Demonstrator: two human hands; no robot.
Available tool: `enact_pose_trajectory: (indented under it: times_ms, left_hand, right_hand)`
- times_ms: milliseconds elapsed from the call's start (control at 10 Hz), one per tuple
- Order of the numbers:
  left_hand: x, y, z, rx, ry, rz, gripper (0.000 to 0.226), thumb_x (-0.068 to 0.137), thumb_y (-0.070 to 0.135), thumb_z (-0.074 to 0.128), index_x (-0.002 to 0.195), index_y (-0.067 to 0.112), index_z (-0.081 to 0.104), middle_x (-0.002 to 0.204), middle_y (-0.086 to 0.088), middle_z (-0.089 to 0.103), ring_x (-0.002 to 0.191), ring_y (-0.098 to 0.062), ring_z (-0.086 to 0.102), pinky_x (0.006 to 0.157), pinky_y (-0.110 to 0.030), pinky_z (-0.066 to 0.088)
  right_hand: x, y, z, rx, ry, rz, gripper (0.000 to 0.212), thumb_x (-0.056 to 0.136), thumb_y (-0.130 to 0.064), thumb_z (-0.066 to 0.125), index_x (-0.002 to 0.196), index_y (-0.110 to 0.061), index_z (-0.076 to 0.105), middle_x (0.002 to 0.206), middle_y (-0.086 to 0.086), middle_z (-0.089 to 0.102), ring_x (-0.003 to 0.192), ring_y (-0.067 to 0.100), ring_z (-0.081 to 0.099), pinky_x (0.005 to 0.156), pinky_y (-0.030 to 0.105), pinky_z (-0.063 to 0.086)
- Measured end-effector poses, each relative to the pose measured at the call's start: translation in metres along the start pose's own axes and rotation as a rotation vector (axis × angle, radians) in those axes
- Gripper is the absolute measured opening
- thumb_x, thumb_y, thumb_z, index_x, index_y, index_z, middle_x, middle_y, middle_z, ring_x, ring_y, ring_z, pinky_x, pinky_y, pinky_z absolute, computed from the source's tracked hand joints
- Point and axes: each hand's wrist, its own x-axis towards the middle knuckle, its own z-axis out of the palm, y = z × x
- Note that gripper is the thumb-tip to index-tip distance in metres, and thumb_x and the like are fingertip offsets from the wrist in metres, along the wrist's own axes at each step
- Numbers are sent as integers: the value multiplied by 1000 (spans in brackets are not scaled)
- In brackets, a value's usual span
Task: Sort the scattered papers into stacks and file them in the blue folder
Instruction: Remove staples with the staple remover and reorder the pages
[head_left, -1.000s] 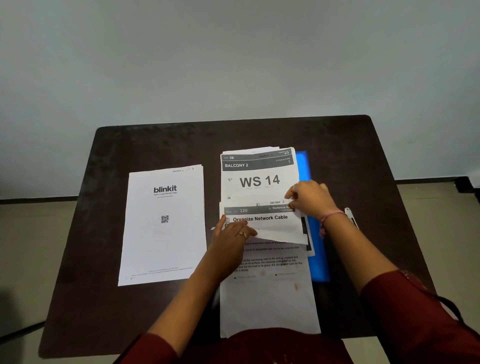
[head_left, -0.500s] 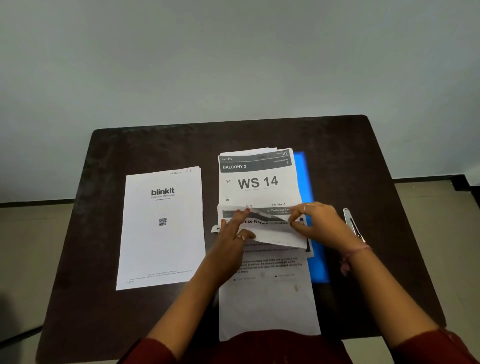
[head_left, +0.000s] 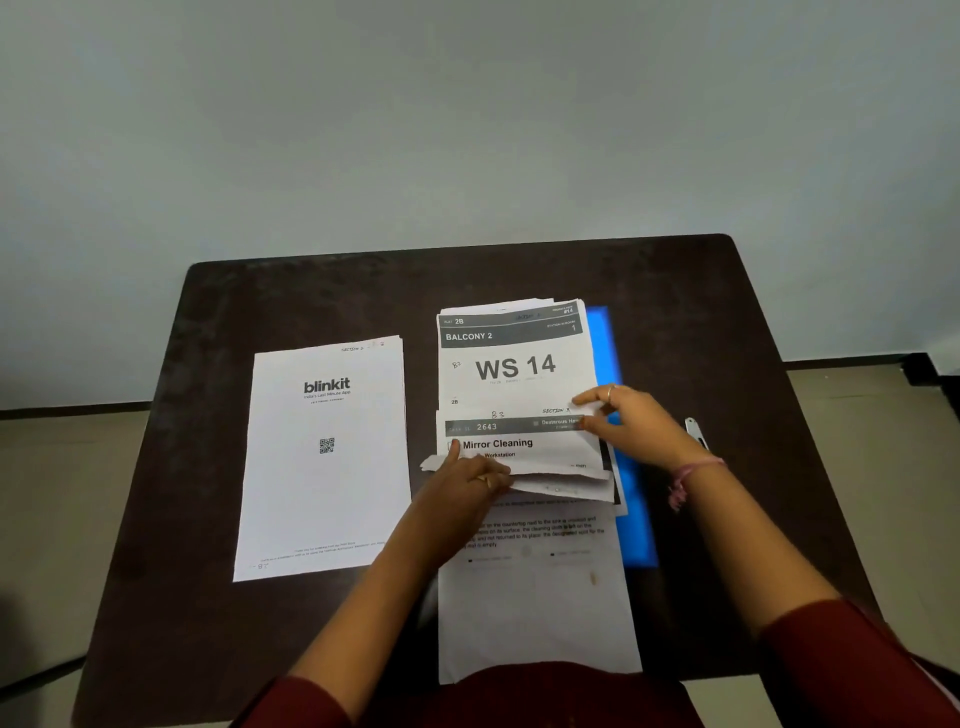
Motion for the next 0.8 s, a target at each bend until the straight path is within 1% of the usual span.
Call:
enact_pose_trajectory:
  times_ms: [100, 200, 300, 400, 500, 600, 700, 800]
  left_hand:
    - [-3, 2, -3, -75, -86, -56, 28, 91, 12, 57, 117, 9, 66, 121, -11, 64, 119, -38, 56, 113, -49, 30]
    - [-8, 0, 1, -10, -59, -28, 33, 79, 0, 72, 108, 13, 68, 107, -7, 69, 101, -35, 67, 101, -46, 41]
    - [-5, 4, -4, -52, -10, -85, 28, 89, 6, 64, 116, 14, 65, 111, -6, 66, 105, -24, 63, 94, -26, 43]
    - [-4, 6, -4, -54, -10, -97, 28, 92, 15, 62, 119, 20, 64, 112, -2, 63, 107, -19, 59, 85, -29, 50]
    - [2, 9, -10, 45, -42, -106, 34, 90, 55, 45, 98, 29, 65, 111, 8, 60, 106, -11, 54, 80, -23, 39]
    - [5, 5, -4, 4, -69, -104, 79, 72, 74, 17, 113, 26, 64, 127, 2, 54, 119, -15, 46, 85, -14, 27]
    - [3, 3, -7, -4, -81, -173, 71, 78, 70, 23, 118, 26, 62, 136, -1, 50, 127, -16, 42, 95, -15, 28]
    - [0, 14, -15, 1, 45, -93, 37, 95, 39, 44, 115, 16, 65, 142, -6, 46, 127, -26, 47, 106, -40, 41]
  right_hand:
    - [23, 2, 5, -245, -1, 43, 40, 87, -25, 67, 126, -22, 59, 128, 0, 59, 111, 20, 53, 100, 35, 42]
    - [33, -2, 7, -414, -26, 80, 38, 86, -34, 67, 123, -27, 61, 123, -5, 61, 117, 20, 51, 101, 39, 37]
    - [36, -7, 7, -419, 41, 46, 21, 88, -27, 64, 108, -29, 67, 106, -8, 67, 107, 16, 57, 95, 37, 36]
    - [34, -6, 7, -428, 94, -1, 19, 94, -21, 54, 103, -29, 70, 99, -11, 71, 104, 13, 58, 94, 36, 34]
    - [26, -8, 6, -496, 98, -45, 21, 97, -26, 51, 106, -31, 70, 99, -13, 71, 106, 12, 57, 93, 34, 33]
    - [18, -10, 5, -556, 121, -87, 22, 97, -29, 51, 107, -34, 70, 103, -15, 70, 105, 12, 56, 92, 33, 34]
    - [6, -12, 4, -577, 163, -96, 19, 94, -33, 54, 104, -35, 70, 107, -12, 68, 106, 14, 55, 92, 34, 35]
    - [-5, -12, 5, -491, 159, -100, 13, 90, -34, 58, 95, -33, 70, 110, -12, 67, 106, 14, 56, 94, 36, 35]
